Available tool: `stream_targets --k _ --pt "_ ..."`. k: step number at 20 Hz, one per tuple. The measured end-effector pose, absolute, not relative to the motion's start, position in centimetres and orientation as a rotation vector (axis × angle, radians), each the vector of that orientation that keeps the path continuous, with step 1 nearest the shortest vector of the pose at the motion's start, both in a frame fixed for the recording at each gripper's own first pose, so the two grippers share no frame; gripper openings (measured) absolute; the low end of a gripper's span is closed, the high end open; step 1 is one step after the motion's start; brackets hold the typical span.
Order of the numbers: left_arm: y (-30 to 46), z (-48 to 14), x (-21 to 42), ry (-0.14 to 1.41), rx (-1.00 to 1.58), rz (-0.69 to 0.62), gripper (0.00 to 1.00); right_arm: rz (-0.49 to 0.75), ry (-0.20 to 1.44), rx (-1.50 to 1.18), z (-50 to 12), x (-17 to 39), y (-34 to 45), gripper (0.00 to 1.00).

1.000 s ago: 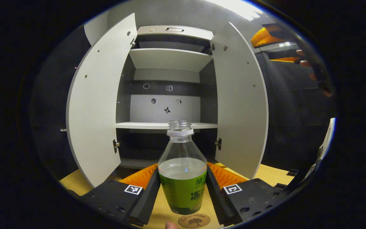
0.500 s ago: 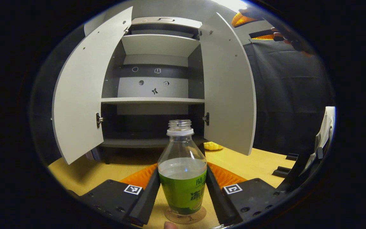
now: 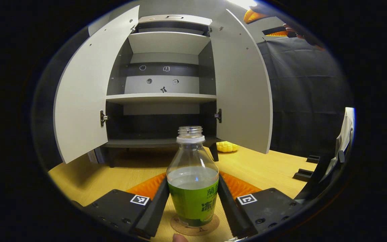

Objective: Grasp the bottle in the cabinet with the left hand and place it on the coaster, then close the right door with the right hand and the left door with the left hand.

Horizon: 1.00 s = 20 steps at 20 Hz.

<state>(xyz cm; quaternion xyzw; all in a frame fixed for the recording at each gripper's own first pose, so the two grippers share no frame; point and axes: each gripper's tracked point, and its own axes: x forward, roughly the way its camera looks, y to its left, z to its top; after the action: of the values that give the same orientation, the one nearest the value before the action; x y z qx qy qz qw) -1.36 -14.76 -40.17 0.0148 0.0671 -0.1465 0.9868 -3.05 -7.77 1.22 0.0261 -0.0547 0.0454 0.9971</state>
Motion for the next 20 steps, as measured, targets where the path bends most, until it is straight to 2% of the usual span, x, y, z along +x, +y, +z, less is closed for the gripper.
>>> stream_targets --k 2,5,6,15,20 --pt "-14.5 -40.5 -1.4 0.15 0.042 -0.278 0.81 0.084 -0.105 0.052 1.1 -3.1 -8.0 0.97" --pt "-14.7 -41.3 -1.9 0.188 0.035 -0.29 0.94 0.081 -0.098 0.046 0.8 -3.5 -8.0 0.97" --pt "-14.5 -41.4 -2.1 0.201 0.037 -0.287 0.95 0.078 -0.093 0.043 0.6 -3.6 -8.0 0.97" --pt "-13.1 -39.1 -7.5 0.237 0.048 -0.311 0.95 -0.048 -0.031 0.064 -1.1 -2.5 -12.9 0.97" --pt "-9.6 -32.4 -9.0 0.234 -0.002 -0.188 0.94 -0.087 0.041 0.07 -2.3 0.7 -16.6 0.98"
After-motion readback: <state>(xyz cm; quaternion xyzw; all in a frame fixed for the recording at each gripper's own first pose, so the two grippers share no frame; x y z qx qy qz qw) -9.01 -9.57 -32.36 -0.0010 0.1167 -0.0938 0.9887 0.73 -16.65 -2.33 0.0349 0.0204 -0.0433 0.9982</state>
